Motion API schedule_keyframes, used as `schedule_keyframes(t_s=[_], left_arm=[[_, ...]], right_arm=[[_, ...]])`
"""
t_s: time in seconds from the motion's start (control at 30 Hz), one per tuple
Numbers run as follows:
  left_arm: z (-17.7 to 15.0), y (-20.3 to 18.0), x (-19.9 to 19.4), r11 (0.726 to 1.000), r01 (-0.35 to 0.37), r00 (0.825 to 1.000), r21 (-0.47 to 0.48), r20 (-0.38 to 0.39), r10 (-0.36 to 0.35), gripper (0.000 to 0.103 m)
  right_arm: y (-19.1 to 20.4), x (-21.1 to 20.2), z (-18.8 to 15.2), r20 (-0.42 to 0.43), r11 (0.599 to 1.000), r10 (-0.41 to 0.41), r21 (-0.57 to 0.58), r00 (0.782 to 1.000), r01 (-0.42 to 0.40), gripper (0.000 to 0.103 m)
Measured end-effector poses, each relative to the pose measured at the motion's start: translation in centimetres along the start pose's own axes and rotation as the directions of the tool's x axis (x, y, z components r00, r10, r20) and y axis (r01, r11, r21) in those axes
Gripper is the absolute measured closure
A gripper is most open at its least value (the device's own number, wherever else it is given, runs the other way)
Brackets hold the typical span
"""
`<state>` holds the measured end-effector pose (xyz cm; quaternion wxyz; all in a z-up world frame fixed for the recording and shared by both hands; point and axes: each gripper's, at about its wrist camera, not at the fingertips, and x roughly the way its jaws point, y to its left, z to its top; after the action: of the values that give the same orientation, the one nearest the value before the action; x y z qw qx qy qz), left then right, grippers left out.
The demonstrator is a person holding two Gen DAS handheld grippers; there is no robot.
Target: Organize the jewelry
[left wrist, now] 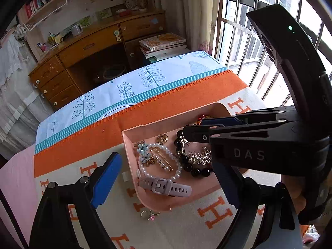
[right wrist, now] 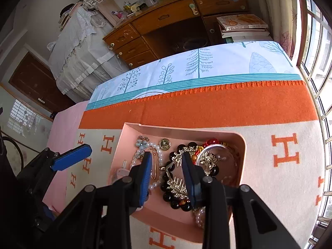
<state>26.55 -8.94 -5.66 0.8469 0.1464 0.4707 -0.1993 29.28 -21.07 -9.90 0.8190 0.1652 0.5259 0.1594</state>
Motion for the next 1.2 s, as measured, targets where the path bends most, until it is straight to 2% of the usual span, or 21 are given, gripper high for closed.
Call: schedule_keyframes(t_s=[0.3, 0.47, 0.7, 0.8, 1.0, 1.2], left_arm=[[-3.2, -0.9, -4.1, 1.0, -0.026, 0.999, 0.011, 0.032, 0.026, 0.012], [-6.1, -1.4, -6.1, 0.999, -0.039, 0.998, 0.0, 0.048, 0.039, 0.002], [-10.0, -1.7, -7.9, 0.999, -0.018, 0.998, -0.041, 0.063, 0.02, 0.002], [-11.5, -1.8, -8.3, 0.997, -0.042, 0.997, -0.058, 0.057, 0.045, 0.002], [-14.4, -1.5, -9.6, 0.988, -0.064, 0.996, -0.137, 0.059, 0.072, 0.002], [-17.5, -1.3, -10.7, 0.969, -0.104, 0.993, -0.226, 0.036, 0.115, 0.002]], right_arm=[[1.5, -3.1, -3.0, 0.038, 0.999, -0.034, -0.041, 0.999, 0.036, 0.073], [1.7, -4.3, -5.7, 0.047, 0.998, -0.05, -0.046, 0.998, 0.052, 0.073], [1.9, -5.1, -9.6, 0.051, 0.994, -0.08, -0.066, 0.995, 0.083, 0.073], [2.2, -5.7, -11.2, 0.066, 0.992, -0.092, -0.075, 0.994, 0.097, 0.073], [2.6, -6.9, -14.3, 0.101, 0.989, -0.116, -0.08, 0.988, 0.124, 0.073], [3.2, -7.6, -18.1, 0.102, 0.987, -0.12, -0.095, 0.988, 0.13, 0.066]])
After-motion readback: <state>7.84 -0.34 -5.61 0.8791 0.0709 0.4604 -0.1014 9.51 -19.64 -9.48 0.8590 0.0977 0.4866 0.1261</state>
